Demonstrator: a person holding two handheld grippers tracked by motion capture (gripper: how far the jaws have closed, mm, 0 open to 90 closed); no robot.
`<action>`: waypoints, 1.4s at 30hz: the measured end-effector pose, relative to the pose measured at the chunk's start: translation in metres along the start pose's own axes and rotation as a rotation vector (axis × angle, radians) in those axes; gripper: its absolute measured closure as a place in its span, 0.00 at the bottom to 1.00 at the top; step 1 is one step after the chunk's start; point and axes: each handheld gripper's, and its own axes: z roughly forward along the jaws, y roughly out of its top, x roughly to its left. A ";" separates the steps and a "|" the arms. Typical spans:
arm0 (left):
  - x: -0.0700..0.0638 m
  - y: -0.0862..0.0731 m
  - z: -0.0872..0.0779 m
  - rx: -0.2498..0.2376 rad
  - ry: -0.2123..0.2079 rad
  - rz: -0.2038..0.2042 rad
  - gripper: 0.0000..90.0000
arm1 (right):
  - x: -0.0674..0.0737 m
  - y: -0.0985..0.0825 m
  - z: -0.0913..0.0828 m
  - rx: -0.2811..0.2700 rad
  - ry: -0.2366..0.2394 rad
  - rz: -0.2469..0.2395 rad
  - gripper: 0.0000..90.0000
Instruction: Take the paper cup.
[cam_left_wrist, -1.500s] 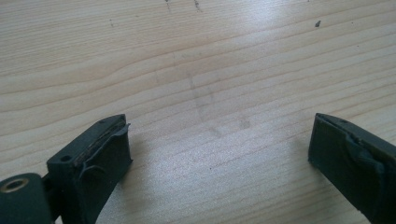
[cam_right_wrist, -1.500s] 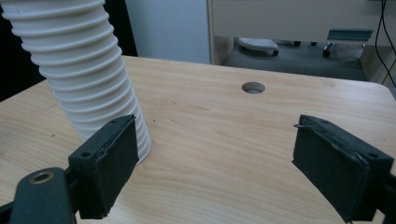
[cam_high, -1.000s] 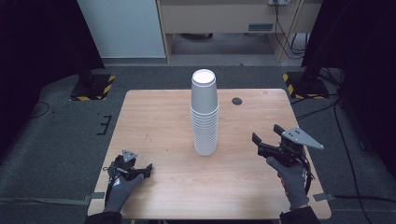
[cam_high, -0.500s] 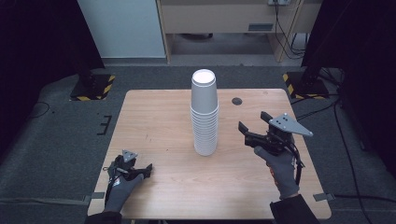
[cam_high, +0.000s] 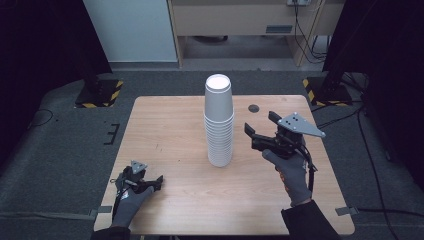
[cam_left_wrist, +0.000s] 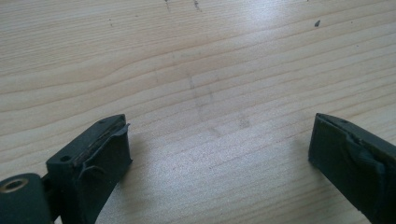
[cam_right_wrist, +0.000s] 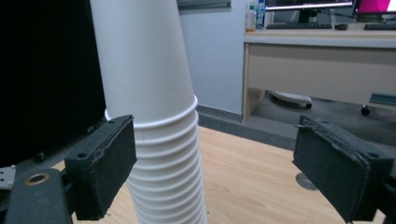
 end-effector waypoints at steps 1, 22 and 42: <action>0.000 0.000 0.000 0.000 0.000 0.000 0.05 | 0.001 0.001 0.001 -0.001 0.006 -0.002 0.15; 0.000 0.000 0.000 0.000 -0.001 0.000 0.05 | 0.029 0.021 0.040 -0.003 0.062 -0.026 0.14; 0.000 0.000 0.000 0.001 -0.002 0.001 0.05 | 0.046 0.022 0.082 0.012 0.074 -0.041 0.13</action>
